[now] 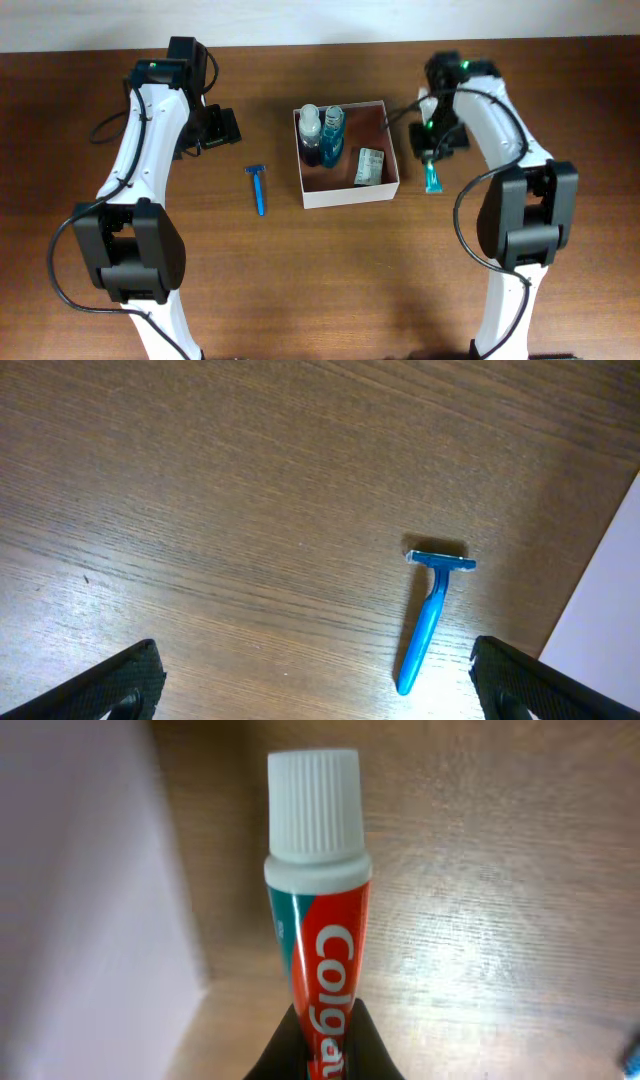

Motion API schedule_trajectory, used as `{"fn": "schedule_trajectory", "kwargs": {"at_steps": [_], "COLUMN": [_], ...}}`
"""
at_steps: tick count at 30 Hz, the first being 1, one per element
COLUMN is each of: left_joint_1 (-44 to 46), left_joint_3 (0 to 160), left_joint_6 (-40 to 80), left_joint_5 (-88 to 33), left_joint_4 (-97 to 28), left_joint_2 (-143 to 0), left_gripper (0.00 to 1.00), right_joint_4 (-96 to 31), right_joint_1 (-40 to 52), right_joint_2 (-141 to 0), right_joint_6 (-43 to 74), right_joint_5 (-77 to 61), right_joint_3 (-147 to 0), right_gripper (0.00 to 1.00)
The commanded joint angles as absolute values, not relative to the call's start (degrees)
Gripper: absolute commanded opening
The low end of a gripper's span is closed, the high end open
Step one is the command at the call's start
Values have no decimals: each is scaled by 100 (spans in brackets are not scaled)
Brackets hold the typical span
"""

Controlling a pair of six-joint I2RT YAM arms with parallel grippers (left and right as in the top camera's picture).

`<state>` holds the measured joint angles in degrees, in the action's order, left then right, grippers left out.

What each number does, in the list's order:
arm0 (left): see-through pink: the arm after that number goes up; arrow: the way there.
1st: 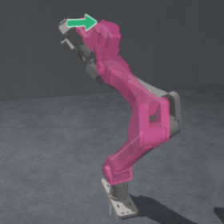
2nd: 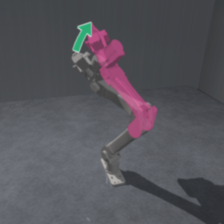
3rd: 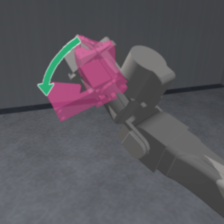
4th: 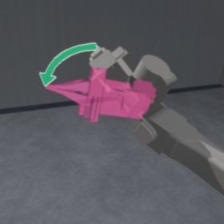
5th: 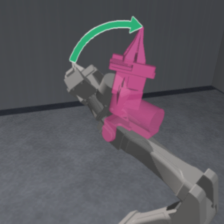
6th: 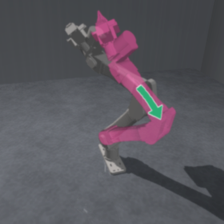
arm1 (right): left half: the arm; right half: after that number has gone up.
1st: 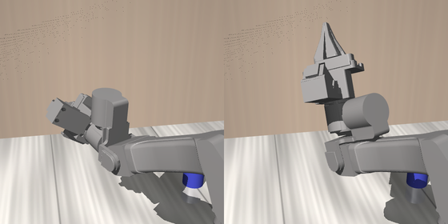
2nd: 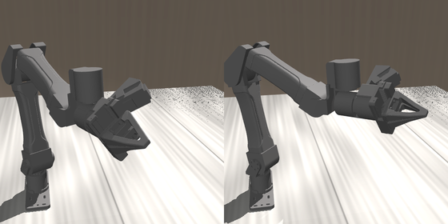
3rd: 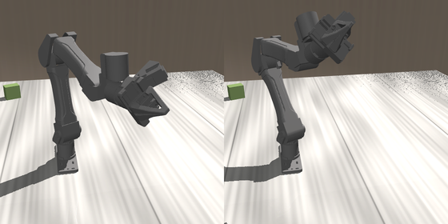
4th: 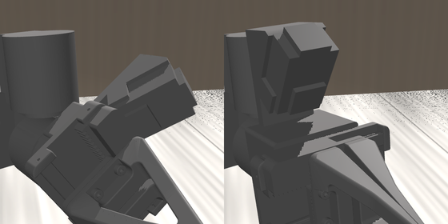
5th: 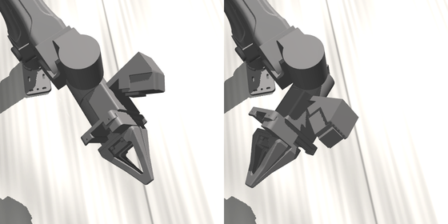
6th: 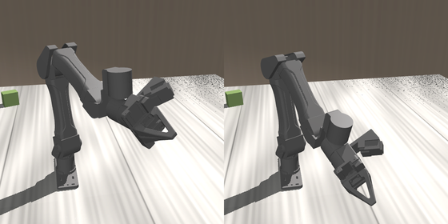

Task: Pack container
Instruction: 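Lift the tube with the right gripper and carry it over the pink box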

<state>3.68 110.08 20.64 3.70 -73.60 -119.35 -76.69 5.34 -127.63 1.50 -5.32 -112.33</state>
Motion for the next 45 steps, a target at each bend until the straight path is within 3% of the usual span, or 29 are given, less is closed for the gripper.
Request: {"fn": "schedule_trajectory", "kwargs": {"at_steps": [1, 9, 17, 25, 45], "left_joint_1": [368, 368, 368, 368, 368], "left_joint_3": [10995, 10995, 10995, 10995, 10995], "left_joint_6": [2099, 2099, 2099, 2099, 2099], "left_joint_5": [434, 434, 434, 434, 434], "left_joint_4": [-7349, -7347, -7349, -7349, -7349], "left_joint_2": [-11852, -11852, -11852, -11852, -11852], "left_gripper": [99, 99, 99, 99, 99], "right_joint_4": [-8025, -8276, -8162, -7837, -7686], "right_joint_1": [548, 650, 1033, 1385, 1411], "right_joint_2": [-12711, -12711, -12711, -12713, -12905], "right_joint_6": [196, 204, 237, 698, 694], "right_joint_5": [-1280, -2276, -2270, -1240, -1114], "right_joint_3": [-12077, -12840, -12805, -12750, -12685], "right_gripper": [6, 7, 9, 12, 20]}}
